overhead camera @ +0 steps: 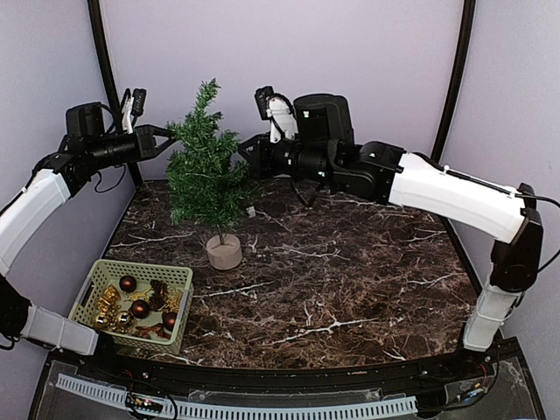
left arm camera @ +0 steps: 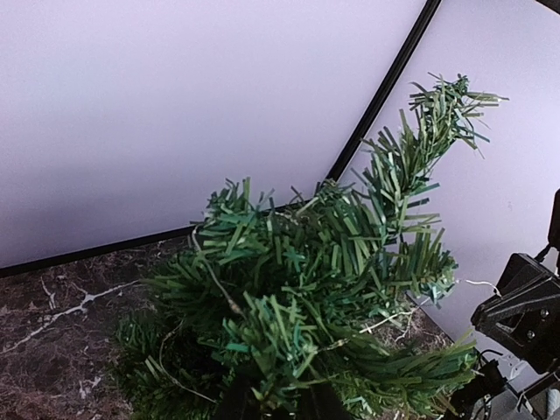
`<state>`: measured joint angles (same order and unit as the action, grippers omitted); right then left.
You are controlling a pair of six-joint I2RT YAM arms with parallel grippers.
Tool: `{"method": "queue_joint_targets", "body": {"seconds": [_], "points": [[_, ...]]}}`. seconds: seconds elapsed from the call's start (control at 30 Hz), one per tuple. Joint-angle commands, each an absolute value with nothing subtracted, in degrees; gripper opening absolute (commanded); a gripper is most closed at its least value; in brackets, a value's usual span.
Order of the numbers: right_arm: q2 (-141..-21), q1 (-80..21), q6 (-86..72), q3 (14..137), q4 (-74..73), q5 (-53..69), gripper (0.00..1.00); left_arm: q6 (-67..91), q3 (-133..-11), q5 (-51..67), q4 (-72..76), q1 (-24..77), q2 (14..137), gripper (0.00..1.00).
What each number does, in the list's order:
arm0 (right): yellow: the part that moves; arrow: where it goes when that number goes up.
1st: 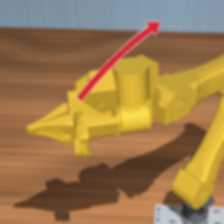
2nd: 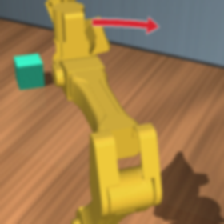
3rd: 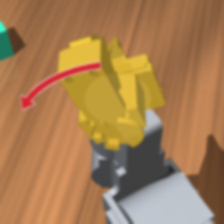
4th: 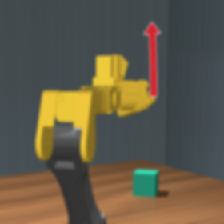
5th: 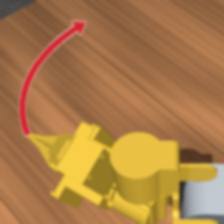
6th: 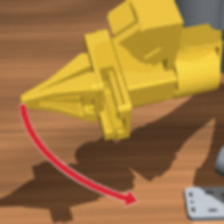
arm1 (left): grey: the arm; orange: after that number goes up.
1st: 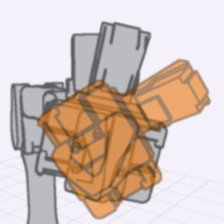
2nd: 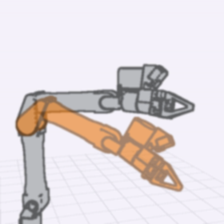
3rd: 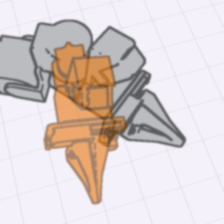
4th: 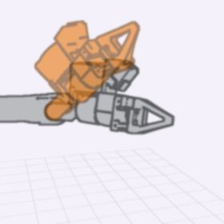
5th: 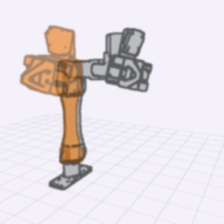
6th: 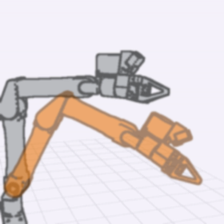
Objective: Decorate the small christmas tree
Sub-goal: Wrap the side of the string light in the gap of the branches.
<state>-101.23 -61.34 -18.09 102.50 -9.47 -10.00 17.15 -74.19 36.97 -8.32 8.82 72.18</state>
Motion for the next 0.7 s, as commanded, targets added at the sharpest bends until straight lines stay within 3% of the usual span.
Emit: {"method": "queue_joint_targets", "body": {"seconds": [0.0,0.3,0.5,0.67], "points": [[-102.99,-60.96,-18.32,104.49,-7.88,-6.8,0.0,13.77,-73.19,35.35,-10.33,8.4,68.92,0.21],[-102.9,-60.97,-19.46,102.5,-6.47,-4.87,0.0,8.21,-72.88,25.08,-18.79,8.37,62.54,0.56],[-103.66,-60.66,-19.78,103.35,-7.06,-5.95,0.0,7.66,-71.98,21.22,-23.13,8.38,57.76,0.64],[-104.38,-59.84,-18.35,105.46,-8.84,-5.98,0.0,9.13,-70.98,32.17,-21.74,8.41,57.0,0.72]]}}
